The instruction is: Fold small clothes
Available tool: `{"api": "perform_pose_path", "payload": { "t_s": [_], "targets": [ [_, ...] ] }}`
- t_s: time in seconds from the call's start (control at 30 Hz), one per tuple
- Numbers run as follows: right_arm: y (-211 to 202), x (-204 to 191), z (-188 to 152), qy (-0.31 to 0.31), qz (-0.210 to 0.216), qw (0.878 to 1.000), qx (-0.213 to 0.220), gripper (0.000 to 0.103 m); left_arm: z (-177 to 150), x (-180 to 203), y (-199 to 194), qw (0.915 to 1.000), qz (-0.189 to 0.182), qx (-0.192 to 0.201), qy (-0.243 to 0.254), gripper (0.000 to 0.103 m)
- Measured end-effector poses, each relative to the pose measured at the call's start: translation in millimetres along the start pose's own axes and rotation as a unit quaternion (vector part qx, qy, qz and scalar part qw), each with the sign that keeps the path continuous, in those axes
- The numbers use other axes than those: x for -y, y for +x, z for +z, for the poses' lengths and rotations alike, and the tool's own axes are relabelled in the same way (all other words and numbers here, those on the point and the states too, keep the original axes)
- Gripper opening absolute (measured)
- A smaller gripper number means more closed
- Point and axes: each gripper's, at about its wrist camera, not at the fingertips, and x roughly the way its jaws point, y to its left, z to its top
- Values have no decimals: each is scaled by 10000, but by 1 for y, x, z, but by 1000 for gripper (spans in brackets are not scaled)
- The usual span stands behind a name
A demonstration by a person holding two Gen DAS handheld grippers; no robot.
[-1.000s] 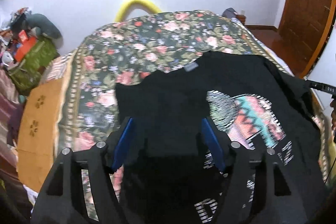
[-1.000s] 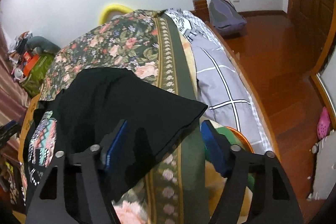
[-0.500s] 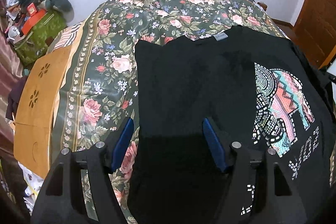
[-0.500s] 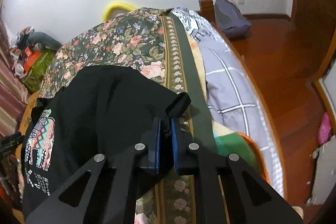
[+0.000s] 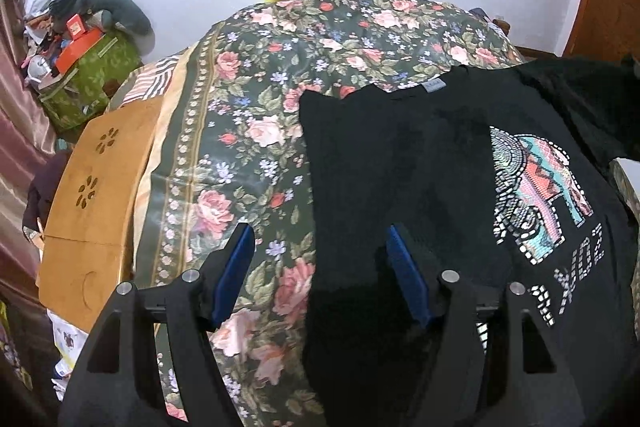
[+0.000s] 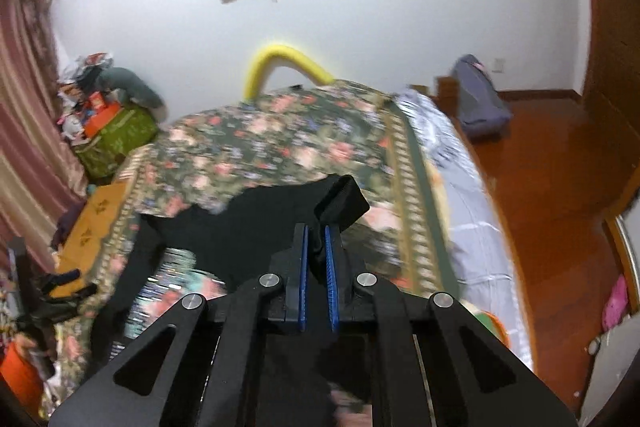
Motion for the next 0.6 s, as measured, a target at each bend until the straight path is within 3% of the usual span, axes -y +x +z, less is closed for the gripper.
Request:
{"api": "perform_pose_path", "payload": {
  "t_s": [0.23,0.43,0.53,0.6],
  "targets": [
    [47,-70,-9,-283,522,9975,-391,7,-13,-28,5,9996,-40,-89,-263,68],
    [91,-105,-33,-409,855,9917,-866,9,-27,-39,13,9995,6,-223,-244,68],
    [102,-112,-43,-465,897,9879,-1177,15,-32,-39,18,9993,4,-318,-220,68],
    [102,-114,-48,-570,861,9859,-1317,34,-33,-36,19,9991,-2,-376,-184,68]
  ]
}}
